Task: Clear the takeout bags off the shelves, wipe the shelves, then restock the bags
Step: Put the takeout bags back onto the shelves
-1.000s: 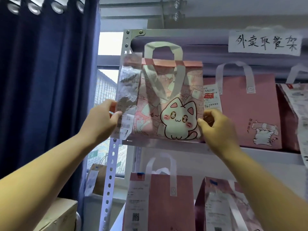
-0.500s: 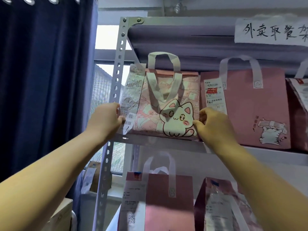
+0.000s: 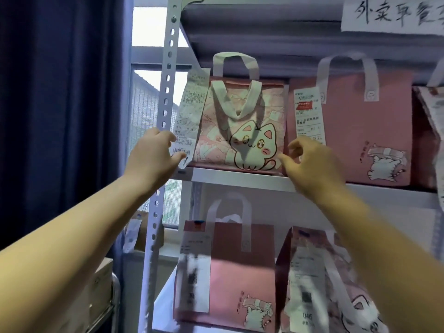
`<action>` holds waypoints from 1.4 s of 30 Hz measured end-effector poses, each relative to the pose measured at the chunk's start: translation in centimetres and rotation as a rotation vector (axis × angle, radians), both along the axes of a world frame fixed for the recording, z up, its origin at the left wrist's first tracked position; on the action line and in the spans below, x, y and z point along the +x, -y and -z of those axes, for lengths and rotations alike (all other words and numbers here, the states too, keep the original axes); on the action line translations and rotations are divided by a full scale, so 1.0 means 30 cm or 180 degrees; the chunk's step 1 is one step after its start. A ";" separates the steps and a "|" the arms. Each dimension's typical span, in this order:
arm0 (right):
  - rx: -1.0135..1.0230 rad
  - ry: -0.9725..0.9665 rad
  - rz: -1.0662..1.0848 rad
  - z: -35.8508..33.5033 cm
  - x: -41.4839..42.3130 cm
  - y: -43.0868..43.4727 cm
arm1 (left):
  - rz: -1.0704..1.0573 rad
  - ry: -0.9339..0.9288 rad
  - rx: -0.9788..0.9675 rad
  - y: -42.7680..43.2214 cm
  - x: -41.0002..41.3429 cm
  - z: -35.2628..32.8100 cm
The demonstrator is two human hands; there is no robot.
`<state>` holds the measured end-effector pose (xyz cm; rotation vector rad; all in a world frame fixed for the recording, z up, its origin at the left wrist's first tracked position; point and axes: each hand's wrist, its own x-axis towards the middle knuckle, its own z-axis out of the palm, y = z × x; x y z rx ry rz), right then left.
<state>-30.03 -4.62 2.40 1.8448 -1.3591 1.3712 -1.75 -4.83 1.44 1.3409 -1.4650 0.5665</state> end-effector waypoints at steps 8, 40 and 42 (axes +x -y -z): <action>0.0091 -0.0027 -0.0400 0.110 -0.010 -0.136 | 0.0359 0.0187 -0.0016 -0.126 -0.071 0.132; 0.2258 0.1220 0.0224 0.859 -0.449 -0.259 | 0.1434 -0.0779 0.2114 -0.163 -0.514 0.808; 0.2290 0.1350 0.0245 0.884 -0.508 -0.245 | 0.1489 -0.0921 0.2114 -0.156 -0.574 0.833</action>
